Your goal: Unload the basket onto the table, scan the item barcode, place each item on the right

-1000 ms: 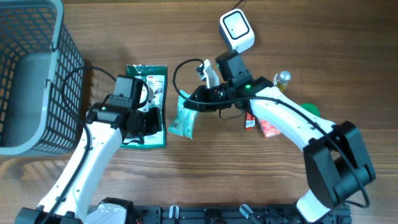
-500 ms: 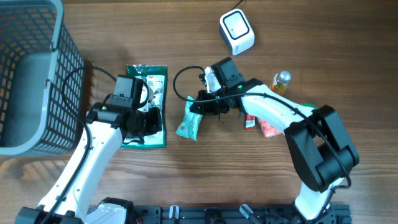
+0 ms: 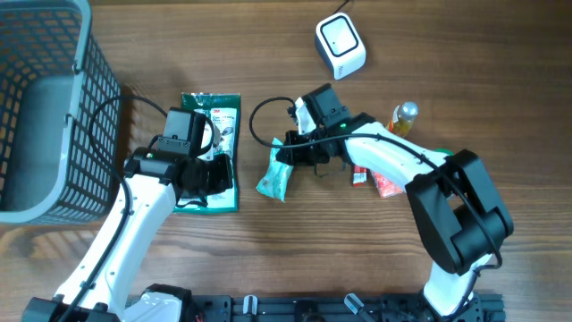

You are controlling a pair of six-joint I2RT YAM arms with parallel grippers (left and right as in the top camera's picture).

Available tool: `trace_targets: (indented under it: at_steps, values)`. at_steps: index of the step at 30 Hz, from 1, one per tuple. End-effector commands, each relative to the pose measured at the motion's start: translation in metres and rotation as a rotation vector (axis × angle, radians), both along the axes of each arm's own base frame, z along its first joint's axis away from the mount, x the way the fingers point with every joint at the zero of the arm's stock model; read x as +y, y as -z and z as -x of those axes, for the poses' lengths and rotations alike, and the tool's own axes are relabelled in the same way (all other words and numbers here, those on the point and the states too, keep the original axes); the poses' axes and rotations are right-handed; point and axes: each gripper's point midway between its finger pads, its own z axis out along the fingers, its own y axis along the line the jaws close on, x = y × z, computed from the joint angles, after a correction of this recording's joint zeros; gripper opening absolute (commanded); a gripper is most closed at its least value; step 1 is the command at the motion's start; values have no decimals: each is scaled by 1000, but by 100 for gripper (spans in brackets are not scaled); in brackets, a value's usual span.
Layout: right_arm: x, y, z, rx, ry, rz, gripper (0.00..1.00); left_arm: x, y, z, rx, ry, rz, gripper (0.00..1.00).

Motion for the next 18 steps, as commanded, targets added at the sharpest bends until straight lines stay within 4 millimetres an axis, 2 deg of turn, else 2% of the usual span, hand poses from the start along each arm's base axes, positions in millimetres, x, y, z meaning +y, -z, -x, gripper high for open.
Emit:
trace_targets:
  at_steps: [1, 2, 3, 5, 10, 12, 14, 15, 17, 18]
  values:
    - [1, 10, 3, -3, 2, 41, 20, 3, 4, 1, 8, -6, -15, 4]
    - [0, 11, 3, -7, 6, 52, 29, 3, 4, 1, 8, -6, -15, 4]
    - [-2, 13, 2, -14, 14, 74, 45, 3, 5, 1, 8, -6, -15, 5]
    - [-7, 16, 0, -21, 27, 100, 60, 3, 5, 1, 8, -6, -15, 4]
    - [-8, 17, -1, -25, 32, 109, 71, 3, 5, 1, 8, -6, -15, 5]
    - [-10, 18, -3, -33, 39, 122, 80, 3, 4, 1, 8, -6, -15, 5]
    - [-11, 18, -7, -51, 50, 132, 84, 3, 4, 1, 8, -6, -15, 7]
    - [-14, 16, -14, -66, 78, 140, 88, 3, 4, 1, 8, -6, -15, 7]
    - [-17, 6, -26, -68, 130, 132, 92, 3, 4, 1, 8, -6, -15, 8]
    - [-16, -7, -33, -77, 136, 107, 96, 3, 4, 1, 8, -5, -15, 8]
